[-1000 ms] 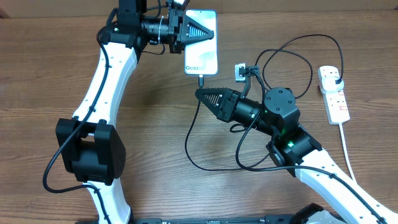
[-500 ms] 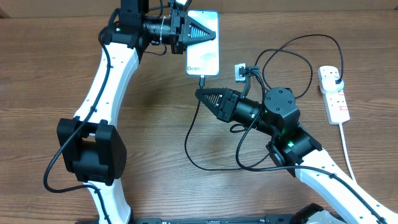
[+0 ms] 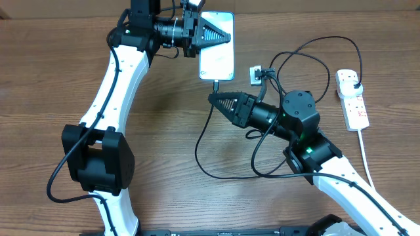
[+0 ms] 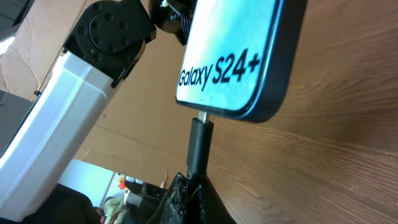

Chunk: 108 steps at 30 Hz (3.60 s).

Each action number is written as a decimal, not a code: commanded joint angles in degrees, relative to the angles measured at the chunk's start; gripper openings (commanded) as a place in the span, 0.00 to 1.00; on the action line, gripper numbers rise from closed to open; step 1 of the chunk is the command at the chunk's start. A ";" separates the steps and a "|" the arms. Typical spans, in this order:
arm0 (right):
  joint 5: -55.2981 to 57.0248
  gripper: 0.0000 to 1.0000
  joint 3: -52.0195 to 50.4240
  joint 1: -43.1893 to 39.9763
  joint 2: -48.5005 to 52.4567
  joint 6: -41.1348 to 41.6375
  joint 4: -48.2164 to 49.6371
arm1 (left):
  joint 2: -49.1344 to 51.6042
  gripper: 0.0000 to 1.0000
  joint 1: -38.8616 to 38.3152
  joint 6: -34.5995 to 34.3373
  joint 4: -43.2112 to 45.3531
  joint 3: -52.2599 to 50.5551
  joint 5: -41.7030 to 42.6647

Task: Plug charger to phone and switch on socket
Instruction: 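Push the plug up into the phone port and open the right gripper, then lower the plugged phone flat onto the table with the left gripper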

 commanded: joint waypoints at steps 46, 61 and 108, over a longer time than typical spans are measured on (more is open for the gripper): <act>-0.15 0.31 0.07 -3.26 0.92 -0.15 -1.97 | -1.79 0.04 -0.50 3.80 -0.17 0.46 1.44; -1.60 0.72 0.04 -3.26 0.92 -3.26 -10.34 | -1.51 0.04 0.85 30.49 -20.52 0.37 -17.57; 15.02 1.00 -0.04 -3.15 7.23 -12.46 -37.40 | 19.15 0.04 0.83 31.45 -38.60 0.28 -50.47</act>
